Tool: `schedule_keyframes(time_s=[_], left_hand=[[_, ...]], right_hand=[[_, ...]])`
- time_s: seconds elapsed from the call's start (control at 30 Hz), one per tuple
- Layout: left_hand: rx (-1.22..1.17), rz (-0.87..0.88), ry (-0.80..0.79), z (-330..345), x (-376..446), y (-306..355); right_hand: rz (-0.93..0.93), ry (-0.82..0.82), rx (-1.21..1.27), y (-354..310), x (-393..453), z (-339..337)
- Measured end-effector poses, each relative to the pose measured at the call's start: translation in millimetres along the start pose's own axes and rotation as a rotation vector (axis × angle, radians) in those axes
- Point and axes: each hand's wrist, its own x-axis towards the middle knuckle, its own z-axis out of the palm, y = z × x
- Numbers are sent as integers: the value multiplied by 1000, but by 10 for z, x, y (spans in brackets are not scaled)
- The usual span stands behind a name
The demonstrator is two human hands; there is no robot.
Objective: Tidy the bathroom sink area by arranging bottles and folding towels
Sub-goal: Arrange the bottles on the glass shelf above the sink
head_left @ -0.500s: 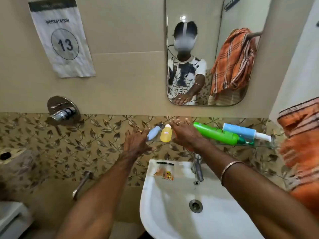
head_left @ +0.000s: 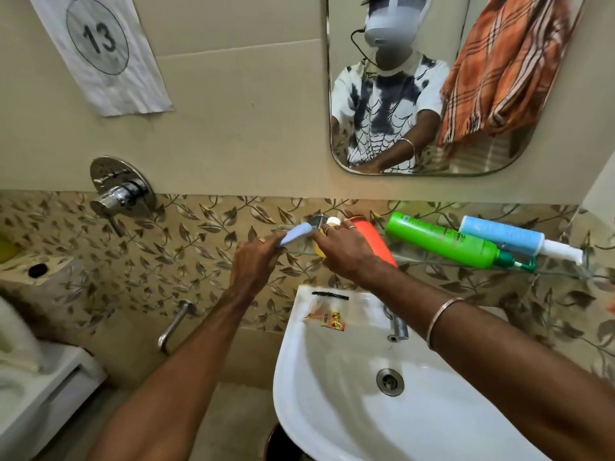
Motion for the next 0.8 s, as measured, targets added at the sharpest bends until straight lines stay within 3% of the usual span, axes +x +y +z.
schedule_keyframes(time_s=[0.2,0.5,0.8], left_hand=[[-211,-138,82,-243,261,-141],[-234,94,-91,-309,759,-250],[-284,82,-167,-223,870,-309]], right_hand=[[-23,45,-12,17,-2,-11],[-8,142,-16,31,-11,-154],[198,143,402,153,278,-328]])
